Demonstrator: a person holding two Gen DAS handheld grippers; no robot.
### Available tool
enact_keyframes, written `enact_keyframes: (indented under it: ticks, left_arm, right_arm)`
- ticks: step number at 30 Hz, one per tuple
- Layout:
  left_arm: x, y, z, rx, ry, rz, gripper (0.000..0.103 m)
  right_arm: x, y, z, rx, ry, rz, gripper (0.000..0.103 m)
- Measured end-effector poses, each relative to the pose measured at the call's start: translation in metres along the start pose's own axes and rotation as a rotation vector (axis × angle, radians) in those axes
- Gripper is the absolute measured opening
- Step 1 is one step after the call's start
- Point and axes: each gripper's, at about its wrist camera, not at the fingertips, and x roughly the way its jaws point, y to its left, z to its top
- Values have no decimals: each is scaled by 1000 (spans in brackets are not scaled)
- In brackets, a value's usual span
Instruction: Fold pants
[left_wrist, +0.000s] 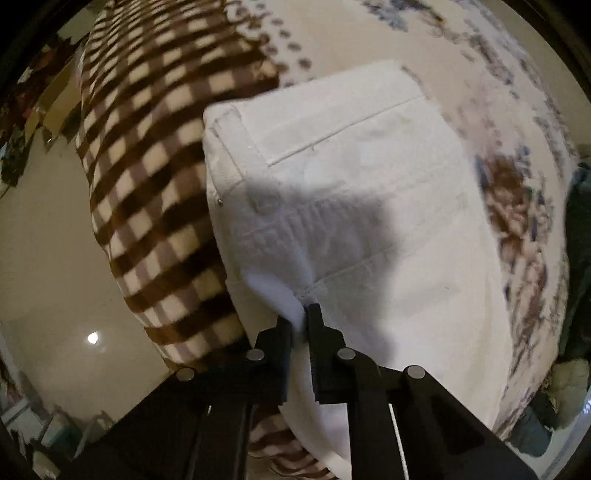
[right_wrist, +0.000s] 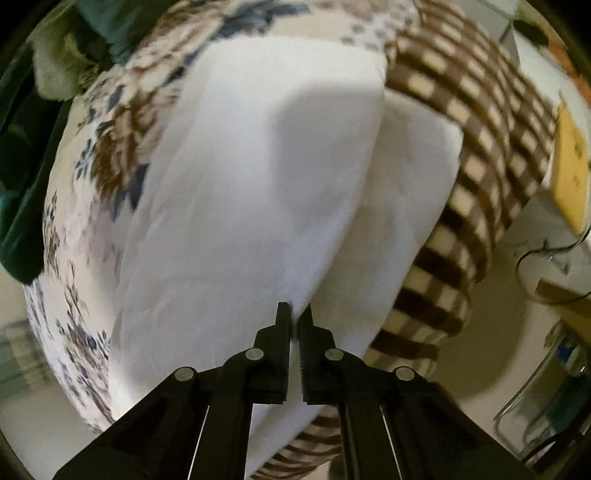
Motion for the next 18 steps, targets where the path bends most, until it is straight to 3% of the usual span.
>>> enact_keyframes:
  ticks: [4,8,15,16,18]
  left_arm:
    - [-19,2,-8,57,-34,-19,5]
    - [-31,8,-5,43,-27,-38,5]
    - [-21,14,0,52,11,-36,5]
    - [-13,13,1,57,36,-22,8]
    - [-10,13,0,51,48,-10,9]
  right_arm:
    - [-26,8,-6,-74,-20,-26,4]
    - [-38,5,-7,-89,0,-37,4]
    - [-20,-13,-7,-72,85,-49,4]
    - [-9,-16,-5,-74,114,-55,5]
    - [6,-20,-1,-88,164,-101,17]
